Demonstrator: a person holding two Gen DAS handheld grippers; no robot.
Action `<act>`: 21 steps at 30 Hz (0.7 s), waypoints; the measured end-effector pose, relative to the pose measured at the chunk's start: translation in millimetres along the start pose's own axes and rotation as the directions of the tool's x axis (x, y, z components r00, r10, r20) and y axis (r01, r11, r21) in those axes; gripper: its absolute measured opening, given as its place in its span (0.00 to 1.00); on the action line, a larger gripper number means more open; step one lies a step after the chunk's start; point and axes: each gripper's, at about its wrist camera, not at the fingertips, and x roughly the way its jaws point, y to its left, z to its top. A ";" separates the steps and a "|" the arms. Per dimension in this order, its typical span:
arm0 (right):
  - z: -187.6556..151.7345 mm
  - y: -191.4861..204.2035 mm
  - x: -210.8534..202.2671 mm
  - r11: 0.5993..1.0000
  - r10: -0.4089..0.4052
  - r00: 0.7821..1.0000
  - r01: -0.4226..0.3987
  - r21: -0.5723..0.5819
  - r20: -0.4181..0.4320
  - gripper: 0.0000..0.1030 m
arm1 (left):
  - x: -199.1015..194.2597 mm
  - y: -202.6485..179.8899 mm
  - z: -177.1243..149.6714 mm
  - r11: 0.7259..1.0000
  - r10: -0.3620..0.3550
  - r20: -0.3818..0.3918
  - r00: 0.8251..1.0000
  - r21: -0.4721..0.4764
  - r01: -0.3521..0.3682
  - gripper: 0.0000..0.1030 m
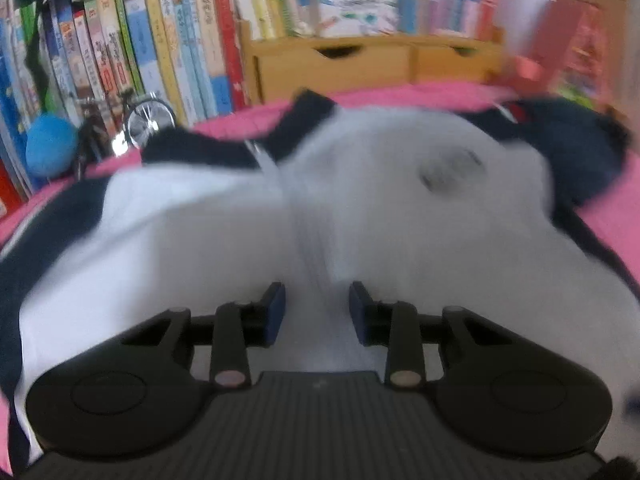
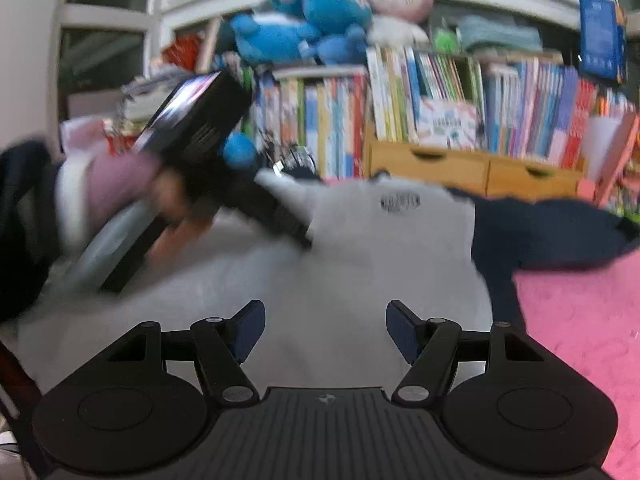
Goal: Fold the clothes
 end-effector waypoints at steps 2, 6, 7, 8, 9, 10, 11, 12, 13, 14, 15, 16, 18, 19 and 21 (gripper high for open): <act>-4.8 -1.0 10.9 1.000 -0.014 0.999 0.015 0.013 -0.046 0.66 | 21.2 4.3 17.9 0.999 0.044 0.002 0.999 -0.010 -0.044 0.34; -6.6 7.9 13.0 0.999 -0.027 0.998 0.024 -0.046 -0.062 0.66 | 61.8 11.7 46.8 0.989 0.147 0.028 0.989 -0.015 -0.147 0.41; -7.1 10.0 12.9 0.998 -0.032 0.998 0.028 -0.059 -0.062 0.66 | 70.3 14.4 51.5 0.984 0.177 0.039 0.983 -0.027 -0.176 0.48; -7.6 11.1 12.8 0.997 -0.032 0.997 0.028 -0.068 -0.063 0.66 | 78.1 20.3 57.2 0.979 0.198 0.035 0.979 -0.062 -0.196 0.50; -7.8 10.8 13.1 0.997 -0.030 0.997 0.025 -0.068 -0.065 0.66 | 82.4 26.8 62.0 0.973 0.203 0.020 0.979 -0.118 -0.199 0.52; -7.1 10.1 13.7 0.998 -0.024 0.997 0.020 -0.062 -0.069 0.66 | 84.9 33.1 65.5 0.966 0.202 0.008 0.979 -0.166 -0.198 0.49; -6.5 9.3 14.3 0.998 -0.018 0.997 0.014 -0.056 -0.074 0.67 | 79.1 37.9 63.6 0.968 0.177 0.010 0.984 -0.181 -0.173 0.46; -6.0 7.7 15.0 0.999 -0.008 0.997 0.004 -0.047 -0.080 0.68 | 73.3 42.7 61.8 0.969 0.153 0.012 0.988 -0.196 -0.147 0.41; -5.5 6.1 15.6 0.999 0.002 0.996 -0.005 -0.038 -0.087 0.69 | 66.0 47.6 58.6 0.971 0.126 0.018 0.992 -0.206 -0.119 0.42; -4.7 4.0 16.5 0.999 0.011 0.996 -0.014 -0.030 -0.093 0.70 | 52.3 53.1 49.4 0.977 0.086 0.043 0.995 -0.197 -0.076 0.42; -3.7 2.0 17.2 0.999 0.021 0.995 -0.024 -0.023 -0.099 0.71 | 38.6 58.8 40.2 0.982 0.050 0.065 0.997 -0.185 -0.037 0.43; -1.0 -0.4 17.3 0.999 0.035 0.993 -0.037 -0.016 -0.111 0.72 | 25.8 65.7 30.8 0.987 0.029 0.079 0.996 -0.163 -0.016 0.43; 10.9 -8.7 17.8 0.998 0.067 0.989 -0.068 0.000 -0.134 0.72 | 2.3 81.3 12.2 0.993 -0.003 0.096 0.995 -0.118 0.015 0.42; 20.8 -15.7 17.3 0.996 0.090 0.987 -0.090 0.003 -0.133 0.72 | -3.8 88.3 5.8 0.994 -0.010 0.093 0.996 -0.105 0.020 0.42; 44.4 -29.3 22.7 0.994 0.110 0.986 -0.112 -0.011 -0.126 0.72 | -9.1 100.8 -1.3 0.996 -0.010 0.087 0.996 -0.086 0.018 0.42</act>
